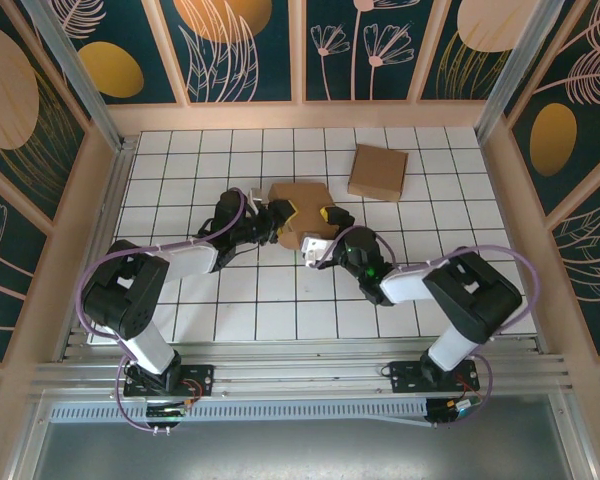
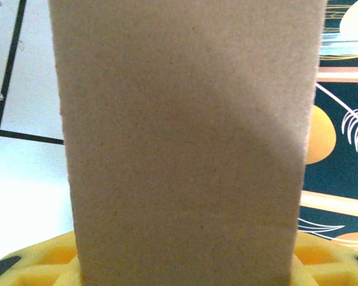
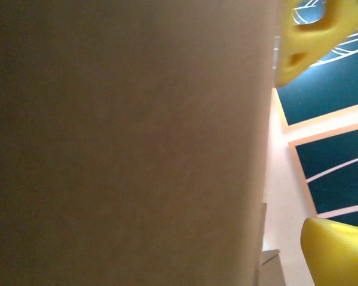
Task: Fold the paper box
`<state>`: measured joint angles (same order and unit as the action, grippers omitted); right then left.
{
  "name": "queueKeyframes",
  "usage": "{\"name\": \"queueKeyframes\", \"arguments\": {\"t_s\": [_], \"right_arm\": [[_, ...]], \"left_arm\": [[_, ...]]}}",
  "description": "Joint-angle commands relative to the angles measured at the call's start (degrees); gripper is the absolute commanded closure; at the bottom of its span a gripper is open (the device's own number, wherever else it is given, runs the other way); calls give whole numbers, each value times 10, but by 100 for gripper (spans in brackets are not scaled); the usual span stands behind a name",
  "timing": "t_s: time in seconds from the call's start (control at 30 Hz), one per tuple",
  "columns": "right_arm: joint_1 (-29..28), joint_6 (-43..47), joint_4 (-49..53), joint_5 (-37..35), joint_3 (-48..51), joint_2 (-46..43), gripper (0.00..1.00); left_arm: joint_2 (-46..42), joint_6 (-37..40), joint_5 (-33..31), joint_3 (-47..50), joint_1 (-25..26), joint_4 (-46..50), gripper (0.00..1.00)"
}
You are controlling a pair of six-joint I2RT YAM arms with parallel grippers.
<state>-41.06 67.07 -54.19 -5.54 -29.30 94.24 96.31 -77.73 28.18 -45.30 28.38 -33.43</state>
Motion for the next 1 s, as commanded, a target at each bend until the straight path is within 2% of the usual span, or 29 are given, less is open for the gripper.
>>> {"name": "queueKeyframes", "arguments": {"t_s": [0.0,0.1,0.17,0.23,0.27,0.53,0.63,0.7,0.83,0.9,0.97], "right_arm": [[-8,59,-105,-59,-14,30,1],[-9,66,-143,-74,-11,49,8],[-8,65,-152,-76,-10,53,17],[-10,62,-160,-76,-8,54,37],[-10,58,-164,-80,-8,55,40],[-15,49,-148,-84,3,33,38],[-19,47,-128,-88,19,0,39],[-21,45,-99,-93,31,-33,39],[-22,35,35,-93,44,-125,40],[-24,17,221,-61,19,-199,39],[-18,-26,442,16,-43,-262,42]], "left_arm": [[-9,-43,6,-1,-4,-24,49],[-11,-43,7,-4,-4,-24,48],[-11,-43,8,-5,-5,-23,48],[-10,-44,8,-6,-5,-22,47],[-11,-45,7,-5,-5,-23,47],[-33,-26,-14,-1,-8,-18,39],[-85,51,-86,-11,-10,52,31],[-134,128,-150,-31,-10,123,27],[-228,278,-291,-62,-10,228,25],[-281,346,-361,-54,-10,247,24],[-331,400,-408,-34,-10,249,24]]}}
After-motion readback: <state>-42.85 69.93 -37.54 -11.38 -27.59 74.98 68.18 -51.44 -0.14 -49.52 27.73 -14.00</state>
